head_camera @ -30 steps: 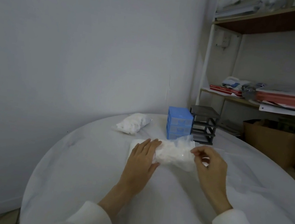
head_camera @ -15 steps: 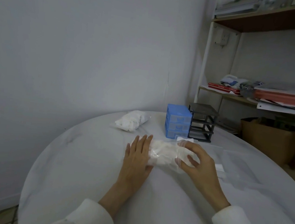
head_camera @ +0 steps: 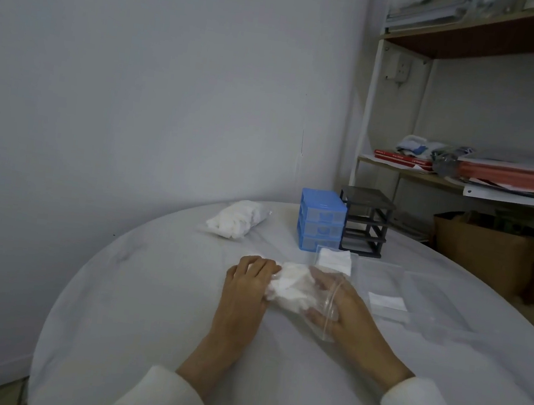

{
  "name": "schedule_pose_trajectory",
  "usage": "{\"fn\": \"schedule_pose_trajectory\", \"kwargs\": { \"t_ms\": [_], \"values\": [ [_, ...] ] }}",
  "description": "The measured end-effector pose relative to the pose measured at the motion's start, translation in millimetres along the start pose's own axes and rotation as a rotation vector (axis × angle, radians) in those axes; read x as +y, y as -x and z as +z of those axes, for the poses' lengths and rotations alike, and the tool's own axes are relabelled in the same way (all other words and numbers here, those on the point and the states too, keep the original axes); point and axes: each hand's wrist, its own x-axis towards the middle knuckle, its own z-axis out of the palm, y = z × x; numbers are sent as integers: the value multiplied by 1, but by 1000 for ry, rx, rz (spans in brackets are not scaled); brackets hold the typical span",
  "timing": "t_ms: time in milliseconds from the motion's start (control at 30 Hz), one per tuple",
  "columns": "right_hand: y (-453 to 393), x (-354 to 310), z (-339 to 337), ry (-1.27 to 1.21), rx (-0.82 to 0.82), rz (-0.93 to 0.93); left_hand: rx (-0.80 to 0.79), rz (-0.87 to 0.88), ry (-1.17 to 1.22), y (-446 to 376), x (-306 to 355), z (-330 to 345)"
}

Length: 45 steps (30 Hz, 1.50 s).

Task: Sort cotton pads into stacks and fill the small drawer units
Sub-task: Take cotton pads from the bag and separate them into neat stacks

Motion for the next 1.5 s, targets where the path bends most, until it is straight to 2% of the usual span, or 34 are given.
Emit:
{"fn": "schedule_pose_trajectory", "kwargs": {
  "t_ms": [133,233,400,500,600,767,867,1033,1233,1400,1500],
  "values": [
    [-2,3,-2,40,33,-69,-1,13,55,0,3,-1],
    [-1,1,-3,22,-5,-48,-19,21,81,0,2,0],
    [-2,4,-3,153,20,-95,-19,84,77,-1,6,-3],
    [0,6,0,55,-13,-116,3,89,87,-2,6,-4],
    [1,10,5,67,44,-250,-12,120,99,-1,5,-6],
    [-4,8,4,-123,93,-84,-46,207,39,0,9,-2],
    [-4,0,-1,-146,56,-69,-43,184,19,-2,8,-4],
    [-7,5,-5,-17,117,-157,-11,97,36,-4,-2,-6],
    [-1,1,-12,-45,168,-193,19,-3,40,-3,-10,-6],
    [1,4,-11,-100,44,-136,8,8,79,-1,5,-2],
    [-1,-2,-7,-67,20,-157,-66,36,103,1,7,-3]
  ]
}}
